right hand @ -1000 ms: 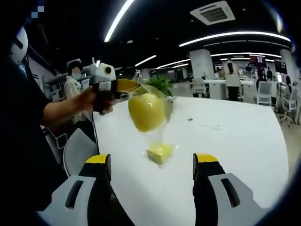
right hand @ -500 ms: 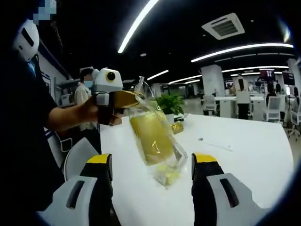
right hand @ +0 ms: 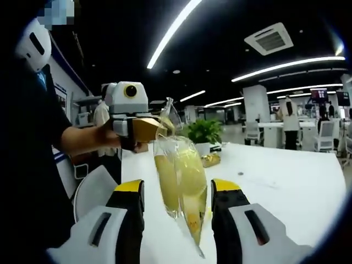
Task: Compare the silicone blocks by pressing each to a similar depth, holding the contact briefly, and releasing to observe deformation and rebound differences across the visible hardness samples.
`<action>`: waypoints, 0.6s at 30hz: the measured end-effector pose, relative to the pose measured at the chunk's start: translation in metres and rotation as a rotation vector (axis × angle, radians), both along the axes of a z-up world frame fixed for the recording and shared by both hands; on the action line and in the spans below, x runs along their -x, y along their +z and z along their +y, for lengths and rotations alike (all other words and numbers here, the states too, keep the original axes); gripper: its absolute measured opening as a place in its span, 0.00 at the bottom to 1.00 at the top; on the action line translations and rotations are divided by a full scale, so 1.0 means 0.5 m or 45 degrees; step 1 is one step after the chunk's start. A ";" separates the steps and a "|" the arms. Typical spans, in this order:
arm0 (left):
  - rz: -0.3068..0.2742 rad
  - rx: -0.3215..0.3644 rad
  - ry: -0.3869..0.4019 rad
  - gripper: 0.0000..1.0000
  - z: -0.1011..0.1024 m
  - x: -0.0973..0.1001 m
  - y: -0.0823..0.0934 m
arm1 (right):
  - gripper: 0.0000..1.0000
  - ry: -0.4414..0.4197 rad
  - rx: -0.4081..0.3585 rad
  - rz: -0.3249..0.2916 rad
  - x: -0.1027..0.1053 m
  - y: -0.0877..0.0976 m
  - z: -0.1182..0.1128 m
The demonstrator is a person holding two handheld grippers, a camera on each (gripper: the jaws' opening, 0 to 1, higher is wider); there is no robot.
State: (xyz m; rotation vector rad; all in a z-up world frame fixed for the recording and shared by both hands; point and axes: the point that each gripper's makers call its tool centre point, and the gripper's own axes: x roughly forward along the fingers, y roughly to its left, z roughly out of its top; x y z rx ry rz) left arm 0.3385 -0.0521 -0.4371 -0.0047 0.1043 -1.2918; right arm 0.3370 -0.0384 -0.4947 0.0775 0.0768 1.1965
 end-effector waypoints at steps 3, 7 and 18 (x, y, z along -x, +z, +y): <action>-0.012 0.006 -0.011 0.00 -0.005 0.001 0.007 | 0.42 -0.002 0.026 -0.014 -0.008 -0.005 0.013; -0.034 0.017 -0.020 0.00 -0.014 0.004 0.019 | 0.32 -0.021 0.017 -0.067 -0.018 0.004 0.012; -0.007 0.053 -0.003 0.00 -0.010 0.001 0.025 | 0.33 -0.022 0.006 -0.004 -0.021 0.004 0.007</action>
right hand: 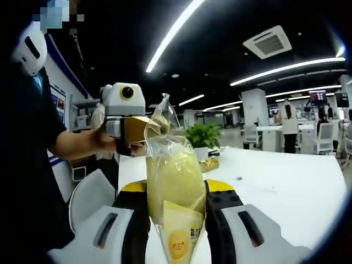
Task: Compare the silicone blocks by pressing each to a similar depth, holding the contact briefly, and releasing to observe deformation and rebound differences across the visible hardness samples.
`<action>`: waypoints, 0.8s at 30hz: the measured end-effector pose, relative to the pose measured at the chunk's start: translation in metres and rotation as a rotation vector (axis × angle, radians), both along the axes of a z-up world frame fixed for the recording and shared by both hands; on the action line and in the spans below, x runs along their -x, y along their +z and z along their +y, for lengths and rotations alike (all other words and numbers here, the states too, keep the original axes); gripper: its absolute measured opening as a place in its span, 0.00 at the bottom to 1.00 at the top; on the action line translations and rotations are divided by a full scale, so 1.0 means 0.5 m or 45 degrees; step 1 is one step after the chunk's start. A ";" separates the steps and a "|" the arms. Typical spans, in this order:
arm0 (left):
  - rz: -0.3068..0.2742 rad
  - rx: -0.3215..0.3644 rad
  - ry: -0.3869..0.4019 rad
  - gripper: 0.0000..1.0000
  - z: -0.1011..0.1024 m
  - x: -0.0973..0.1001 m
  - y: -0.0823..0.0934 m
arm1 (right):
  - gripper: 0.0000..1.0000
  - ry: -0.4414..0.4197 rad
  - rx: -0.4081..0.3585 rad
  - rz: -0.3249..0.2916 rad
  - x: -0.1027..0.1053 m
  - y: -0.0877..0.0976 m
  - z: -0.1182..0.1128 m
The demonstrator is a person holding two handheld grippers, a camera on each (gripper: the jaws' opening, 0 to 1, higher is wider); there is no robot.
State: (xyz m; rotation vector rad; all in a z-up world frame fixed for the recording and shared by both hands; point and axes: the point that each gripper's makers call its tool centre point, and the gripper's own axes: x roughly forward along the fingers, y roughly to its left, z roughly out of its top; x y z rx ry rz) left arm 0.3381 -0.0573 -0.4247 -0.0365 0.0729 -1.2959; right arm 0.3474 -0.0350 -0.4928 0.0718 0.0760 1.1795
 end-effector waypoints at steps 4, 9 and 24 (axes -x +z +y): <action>0.024 0.016 0.001 0.00 0.007 0.000 0.003 | 0.26 0.041 -0.018 -0.045 0.014 0.007 0.008; 0.027 0.035 0.008 0.00 0.011 -0.001 0.007 | 0.22 0.056 -0.003 0.001 0.014 0.013 0.015; 0.050 0.054 0.017 0.00 0.033 -0.011 0.016 | 0.11 0.131 0.070 0.128 0.024 0.021 0.039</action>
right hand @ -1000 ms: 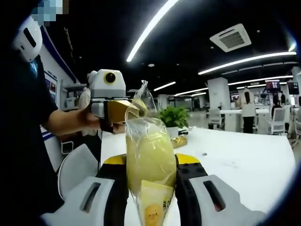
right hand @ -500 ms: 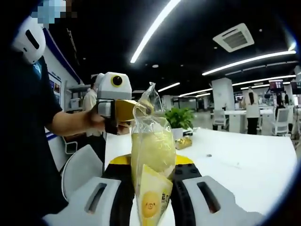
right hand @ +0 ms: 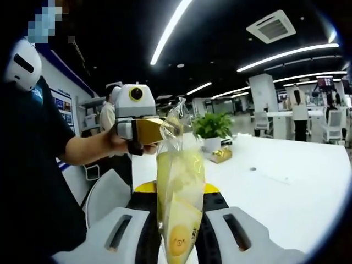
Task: Compare the silicone blocks by pressing each to a similar depth, holding the contact briefly, and releasing to observe deformation and rebound differences across the visible hardness samples.
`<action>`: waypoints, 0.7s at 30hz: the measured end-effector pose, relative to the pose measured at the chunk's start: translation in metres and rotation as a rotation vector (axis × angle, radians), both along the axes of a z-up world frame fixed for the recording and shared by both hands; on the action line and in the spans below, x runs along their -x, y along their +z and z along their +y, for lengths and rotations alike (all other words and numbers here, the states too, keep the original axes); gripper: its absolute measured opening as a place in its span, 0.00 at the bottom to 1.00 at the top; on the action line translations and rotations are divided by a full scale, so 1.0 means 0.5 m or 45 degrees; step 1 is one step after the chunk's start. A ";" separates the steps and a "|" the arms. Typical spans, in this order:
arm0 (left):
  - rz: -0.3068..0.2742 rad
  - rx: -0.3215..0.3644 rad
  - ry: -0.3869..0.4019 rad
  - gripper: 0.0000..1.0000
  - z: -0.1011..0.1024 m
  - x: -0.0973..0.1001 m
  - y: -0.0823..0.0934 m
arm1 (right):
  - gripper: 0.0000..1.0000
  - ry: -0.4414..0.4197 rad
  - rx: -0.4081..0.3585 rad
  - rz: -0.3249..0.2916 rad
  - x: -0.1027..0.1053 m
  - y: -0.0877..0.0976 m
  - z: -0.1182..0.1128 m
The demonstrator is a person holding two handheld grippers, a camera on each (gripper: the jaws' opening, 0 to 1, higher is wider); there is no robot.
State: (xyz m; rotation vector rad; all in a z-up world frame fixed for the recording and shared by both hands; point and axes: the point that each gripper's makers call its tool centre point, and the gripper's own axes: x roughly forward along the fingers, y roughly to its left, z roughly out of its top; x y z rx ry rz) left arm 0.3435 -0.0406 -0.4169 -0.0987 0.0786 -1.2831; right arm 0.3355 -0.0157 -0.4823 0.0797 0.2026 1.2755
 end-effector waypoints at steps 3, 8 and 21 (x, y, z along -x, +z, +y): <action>0.012 -0.002 0.003 0.00 0.002 -0.004 -0.005 | 0.10 0.015 0.014 0.014 0.001 -0.005 0.001; 0.011 -0.002 0.002 0.00 0.003 -0.006 -0.006 | 0.09 0.039 -0.010 0.052 0.008 -0.006 0.000; 0.086 0.049 0.023 0.00 -0.009 -0.013 0.008 | 0.16 -0.002 -0.053 0.038 -0.013 0.003 -0.013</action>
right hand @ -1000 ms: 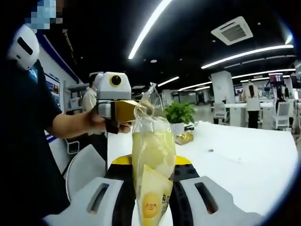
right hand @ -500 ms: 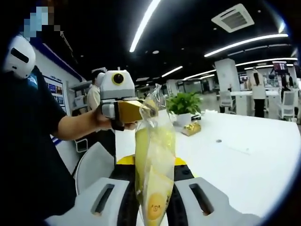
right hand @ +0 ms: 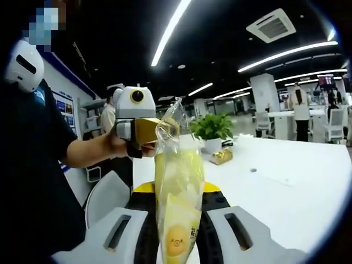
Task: Compare the silicone blocks by pressing each to a similar depth, holding the contact briefly, and releasing to observe deformation and rebound differences across the visible hardness samples.
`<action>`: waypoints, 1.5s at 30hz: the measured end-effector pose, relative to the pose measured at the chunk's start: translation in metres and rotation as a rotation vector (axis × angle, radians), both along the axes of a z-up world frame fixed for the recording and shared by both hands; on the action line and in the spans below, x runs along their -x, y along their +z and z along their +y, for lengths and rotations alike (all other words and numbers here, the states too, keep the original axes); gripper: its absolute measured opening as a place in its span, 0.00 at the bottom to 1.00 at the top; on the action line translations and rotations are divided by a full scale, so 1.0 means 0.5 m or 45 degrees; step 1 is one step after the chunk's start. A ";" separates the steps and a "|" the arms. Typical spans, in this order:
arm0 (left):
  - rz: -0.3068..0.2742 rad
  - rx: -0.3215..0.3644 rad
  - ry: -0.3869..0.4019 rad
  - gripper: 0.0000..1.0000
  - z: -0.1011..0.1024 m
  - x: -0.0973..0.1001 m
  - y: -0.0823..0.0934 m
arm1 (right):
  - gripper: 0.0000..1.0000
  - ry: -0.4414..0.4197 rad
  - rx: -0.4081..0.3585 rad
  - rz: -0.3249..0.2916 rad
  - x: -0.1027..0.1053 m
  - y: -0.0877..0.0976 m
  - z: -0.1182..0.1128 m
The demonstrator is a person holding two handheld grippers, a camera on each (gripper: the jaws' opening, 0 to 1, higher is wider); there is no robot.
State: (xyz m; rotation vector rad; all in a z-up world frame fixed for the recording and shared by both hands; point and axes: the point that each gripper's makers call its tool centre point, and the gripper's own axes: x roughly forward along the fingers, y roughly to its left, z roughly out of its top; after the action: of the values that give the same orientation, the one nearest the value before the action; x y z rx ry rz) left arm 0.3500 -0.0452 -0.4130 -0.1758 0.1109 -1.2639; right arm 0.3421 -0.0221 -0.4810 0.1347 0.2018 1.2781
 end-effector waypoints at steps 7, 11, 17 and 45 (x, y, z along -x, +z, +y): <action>-0.012 -0.021 -0.007 0.00 -0.004 0.005 -0.005 | 0.21 -0.013 -0.001 -0.076 0.001 -0.006 0.000; -0.016 -0.065 -0.011 0.00 -0.009 0.009 -0.022 | 0.25 -0.016 0.023 -0.059 -0.001 -0.022 0.001; -0.008 -0.101 -0.014 0.00 -0.010 0.012 -0.042 | 0.44 -0.006 0.040 -0.061 0.007 -0.036 0.009; 0.121 -0.042 0.026 0.00 0.004 -0.009 -0.085 | 0.96 -0.130 0.017 -0.053 0.002 -0.052 -0.015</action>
State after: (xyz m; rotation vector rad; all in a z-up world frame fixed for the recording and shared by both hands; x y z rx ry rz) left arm 0.3546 -0.0430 -0.4554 -0.2081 0.2115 -1.2324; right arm 0.3413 -0.0293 -0.5069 0.1055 0.1653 1.1767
